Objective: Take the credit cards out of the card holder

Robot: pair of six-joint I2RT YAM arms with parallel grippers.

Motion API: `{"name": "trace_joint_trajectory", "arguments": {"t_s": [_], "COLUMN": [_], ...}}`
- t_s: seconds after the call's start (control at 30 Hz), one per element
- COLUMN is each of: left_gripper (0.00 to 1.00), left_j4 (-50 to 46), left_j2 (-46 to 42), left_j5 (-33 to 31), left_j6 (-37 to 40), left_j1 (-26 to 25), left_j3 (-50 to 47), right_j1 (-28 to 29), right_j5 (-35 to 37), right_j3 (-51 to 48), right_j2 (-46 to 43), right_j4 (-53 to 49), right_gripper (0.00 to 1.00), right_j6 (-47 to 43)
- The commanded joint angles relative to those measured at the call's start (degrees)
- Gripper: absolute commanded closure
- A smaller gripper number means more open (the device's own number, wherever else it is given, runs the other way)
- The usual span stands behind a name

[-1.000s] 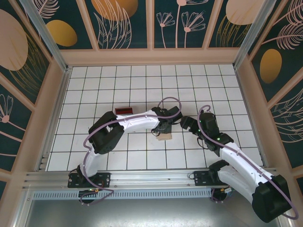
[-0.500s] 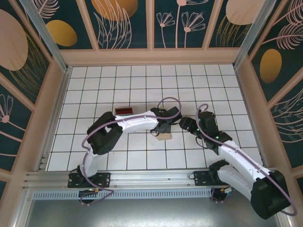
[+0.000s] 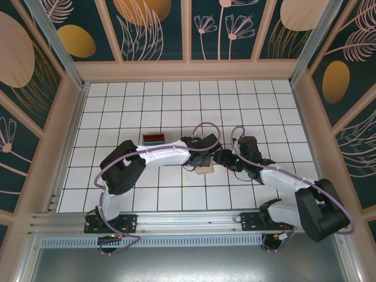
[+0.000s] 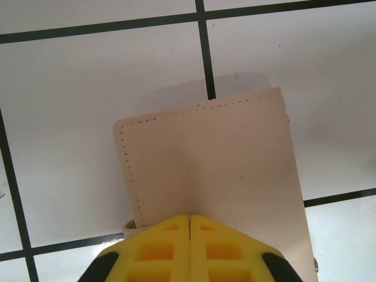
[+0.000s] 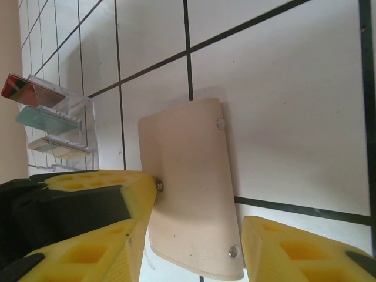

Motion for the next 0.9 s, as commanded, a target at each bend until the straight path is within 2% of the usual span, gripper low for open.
{"name": "trace_joint_trajectory", "arguments": {"t_s": [0.0,0.2,0.4,0.63,0.87], "left_gripper": [1.0,1.0,1.0,1.0,1.0], "left_j4": [1.37,1.16,-0.88,-3.6,-3.01], "left_j2": [-2.05,-2.74,-5.89,-9.73,-11.79], "left_j5": [1.01,0.72,-2.2,-4.08,-3.12], "left_j6": [1.42,2.1,1.41,2.41,2.81], "left_j1": [0.32,0.3,0.56,0.69,0.61], "left_j3": [-0.88,-0.98,-2.1,-0.24,1.49], "right_j1": [0.08,0.15,0.58,0.67,0.67], "right_j5": [-3.72,-4.73,-3.72,-0.59,-0.47], "right_j3": [-1.06,-0.53,0.95,3.42,5.75], "right_j2": [3.05,9.39,12.37,9.94,7.21], "right_j4": [5.82,8.59,7.68,2.7,-0.46], "right_gripper": [0.53,0.53,0.55,0.53,0.45], "right_j6": [1.97,2.94,2.4,0.14,-0.98]}}
